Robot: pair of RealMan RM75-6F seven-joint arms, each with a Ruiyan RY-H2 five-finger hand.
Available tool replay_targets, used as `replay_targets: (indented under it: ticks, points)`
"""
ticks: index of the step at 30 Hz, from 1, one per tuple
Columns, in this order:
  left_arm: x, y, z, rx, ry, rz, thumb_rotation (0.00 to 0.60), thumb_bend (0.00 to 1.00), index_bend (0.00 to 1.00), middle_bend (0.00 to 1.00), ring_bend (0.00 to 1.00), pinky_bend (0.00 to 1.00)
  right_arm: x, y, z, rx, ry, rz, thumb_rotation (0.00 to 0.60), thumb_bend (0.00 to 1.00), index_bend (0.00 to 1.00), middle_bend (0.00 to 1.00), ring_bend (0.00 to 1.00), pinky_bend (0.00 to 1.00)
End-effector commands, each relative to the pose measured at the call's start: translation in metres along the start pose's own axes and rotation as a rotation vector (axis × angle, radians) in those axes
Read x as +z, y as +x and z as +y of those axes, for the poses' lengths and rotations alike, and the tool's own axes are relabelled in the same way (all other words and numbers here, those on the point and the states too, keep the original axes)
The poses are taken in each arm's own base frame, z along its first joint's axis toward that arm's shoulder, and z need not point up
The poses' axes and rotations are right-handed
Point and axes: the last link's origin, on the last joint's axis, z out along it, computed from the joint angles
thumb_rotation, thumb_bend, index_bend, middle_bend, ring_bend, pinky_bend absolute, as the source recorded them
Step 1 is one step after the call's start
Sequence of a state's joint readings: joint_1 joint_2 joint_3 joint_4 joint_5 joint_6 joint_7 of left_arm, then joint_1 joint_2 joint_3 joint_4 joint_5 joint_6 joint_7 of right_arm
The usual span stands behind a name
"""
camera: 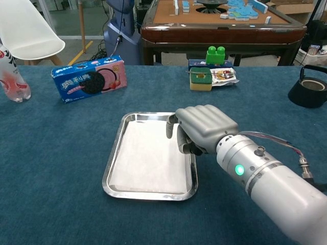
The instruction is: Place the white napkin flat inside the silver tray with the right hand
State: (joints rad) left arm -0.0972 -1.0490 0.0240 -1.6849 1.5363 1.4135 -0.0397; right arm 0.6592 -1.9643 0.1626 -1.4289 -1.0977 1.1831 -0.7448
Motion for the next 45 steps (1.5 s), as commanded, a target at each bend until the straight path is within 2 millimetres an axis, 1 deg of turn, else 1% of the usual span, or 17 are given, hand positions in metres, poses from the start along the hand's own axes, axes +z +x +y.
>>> replay_targets:
  ticks: [1, 2, 3, 4, 6, 7, 8, 9, 10, 11, 13, 15, 17, 27, 33, 38, 45]
  points:
    - [0.000, 0.000, 0.000, 0.001, 0.000, -0.002, 0.600, 0.01, 0.13, 0.30, 0.18, 0.34, -0.008, 0.009, 0.011, 0.002, -0.005, 0.029, 0.600, 0.58, 0.43, 1.00, 0.95, 1.00]
    - [0.000, -0.001, 0.000, 0.002, 0.000, -0.004, 0.600, 0.01, 0.13, 0.30, 0.18, 0.34, -0.010, 0.011, 0.015, 0.002, -0.009, 0.035, 0.600, 0.50, 0.43, 0.99, 0.92, 1.00]
    - [0.000, -0.001, 0.000, 0.003, 0.001, -0.006, 0.600, 0.01, 0.13, 0.30, 0.18, 0.34, -0.013, 0.014, 0.020, -0.004, -0.015, 0.041, 0.600, 0.45, 0.43, 0.97, 0.89, 1.00]
    - [0.000, -0.002, 0.000, 0.004, 0.001, -0.007, 0.600, 0.01, 0.13, 0.30, 0.18, 0.34, -0.015, 0.017, 0.024, -0.012, -0.022, 0.044, 0.600, 0.38, 0.43, 0.93, 0.84, 1.00]
    - [0.000, -0.002, 0.001, 0.006, 0.003, -0.009, 0.600, 0.01, 0.13, 0.30, 0.18, 0.34, -0.020, 0.023, 0.032, -0.031, -0.037, 0.037, 0.600, 0.27, 0.43, 0.79, 0.73, 0.98]
    - [0.001, -0.003, 0.000, 0.007, 0.004, -0.009, 0.600, 0.01, 0.13, 0.30, 0.18, 0.34, -0.023, 0.025, 0.036, -0.041, -0.043, 0.030, 0.600, 0.24, 0.43, 0.73, 0.69, 0.96]
    - [0.001, -0.003, 0.001, 0.009, 0.004, -0.009, 0.600, 0.01, 0.13, 0.30, 0.18, 0.34, -0.027, 0.029, 0.041, -0.057, -0.049, 0.021, 0.600, 0.21, 0.43, 0.66, 0.65, 0.92]
    - [0.001, -0.003, 0.001, 0.010, 0.003, -0.010, 0.600, 0.01, 0.13, 0.30, 0.18, 0.34, -0.030, 0.033, 0.045, -0.070, -0.052, 0.014, 0.600, 0.17, 0.43, 0.58, 0.60, 0.86]
    - [0.001, -0.003, 0.001, 0.011, 0.004, -0.010, 0.600, 0.01, 0.13, 0.30, 0.18, 0.34, -0.034, 0.036, 0.048, -0.085, -0.054, 0.005, 0.600, 0.16, 0.43, 0.54, 0.57, 0.83]
    - [0.001, -0.004, 0.001, 0.013, 0.004, -0.010, 0.600, 0.01, 0.13, 0.30, 0.18, 0.34, -0.037, 0.039, 0.052, -0.105, -0.052, -0.005, 0.600, 0.14, 0.43, 0.50, 0.51, 0.74]
    - [0.001, -0.004, 0.001, 0.016, 0.004, -0.010, 0.600, 0.01, 0.13, 0.30, 0.18, 0.34, -0.047, 0.044, 0.062, -0.181, -0.032, -0.055, 0.600, 0.12, 0.42, 0.43, 0.38, 0.54]
    - [0.000, -0.005, 0.002, 0.019, 0.002, -0.010, 0.600, 0.01, 0.13, 0.30, 0.18, 0.34, -0.057, 0.053, 0.073, -0.255, -0.025, -0.077, 0.600, 0.12, 0.38, 0.37, 0.27, 0.33]
    - [0.000, -0.005, 0.003, 0.021, -0.002, -0.011, 0.600, 0.01, 0.13, 0.30, 0.18, 0.34, -0.066, 0.058, 0.082, -0.280, -0.042, -0.073, 0.600, 0.12, 0.36, 0.35, 0.24, 0.26]
    - [-0.003, -0.010, 0.012, 0.025, -0.039, -0.020, 0.600, 0.01, 0.14, 0.30, 0.18, 0.34, -0.128, 0.077, 0.138, -0.243, -0.218, -0.042, 0.600, 0.12, 0.36, 0.35, 0.24, 0.25]
    - [-0.005, -0.014, 0.018, 0.030, -0.067, -0.028, 0.600, 0.01, 0.14, 0.31, 0.18, 0.34, -0.167, 0.086, 0.161, -0.152, -0.309, 0.011, 0.600, 0.12, 0.36, 0.35, 0.24, 0.25]
    - [-0.007, -0.019, 0.021, 0.037, -0.081, -0.043, 0.600, 0.01, 0.14, 0.31, 0.18, 0.34, -0.189, 0.088, 0.175, -0.083, -0.351, 0.053, 0.600, 0.12, 0.36, 0.36, 0.24, 0.25]
    - [-0.006, -0.020, 0.022, 0.032, -0.094, -0.034, 0.600, 0.01, 0.16, 0.32, 0.18, 0.34, -0.206, 0.087, 0.189, -0.035, -0.375, 0.095, 0.600, 0.12, 0.36, 0.38, 0.24, 0.25]
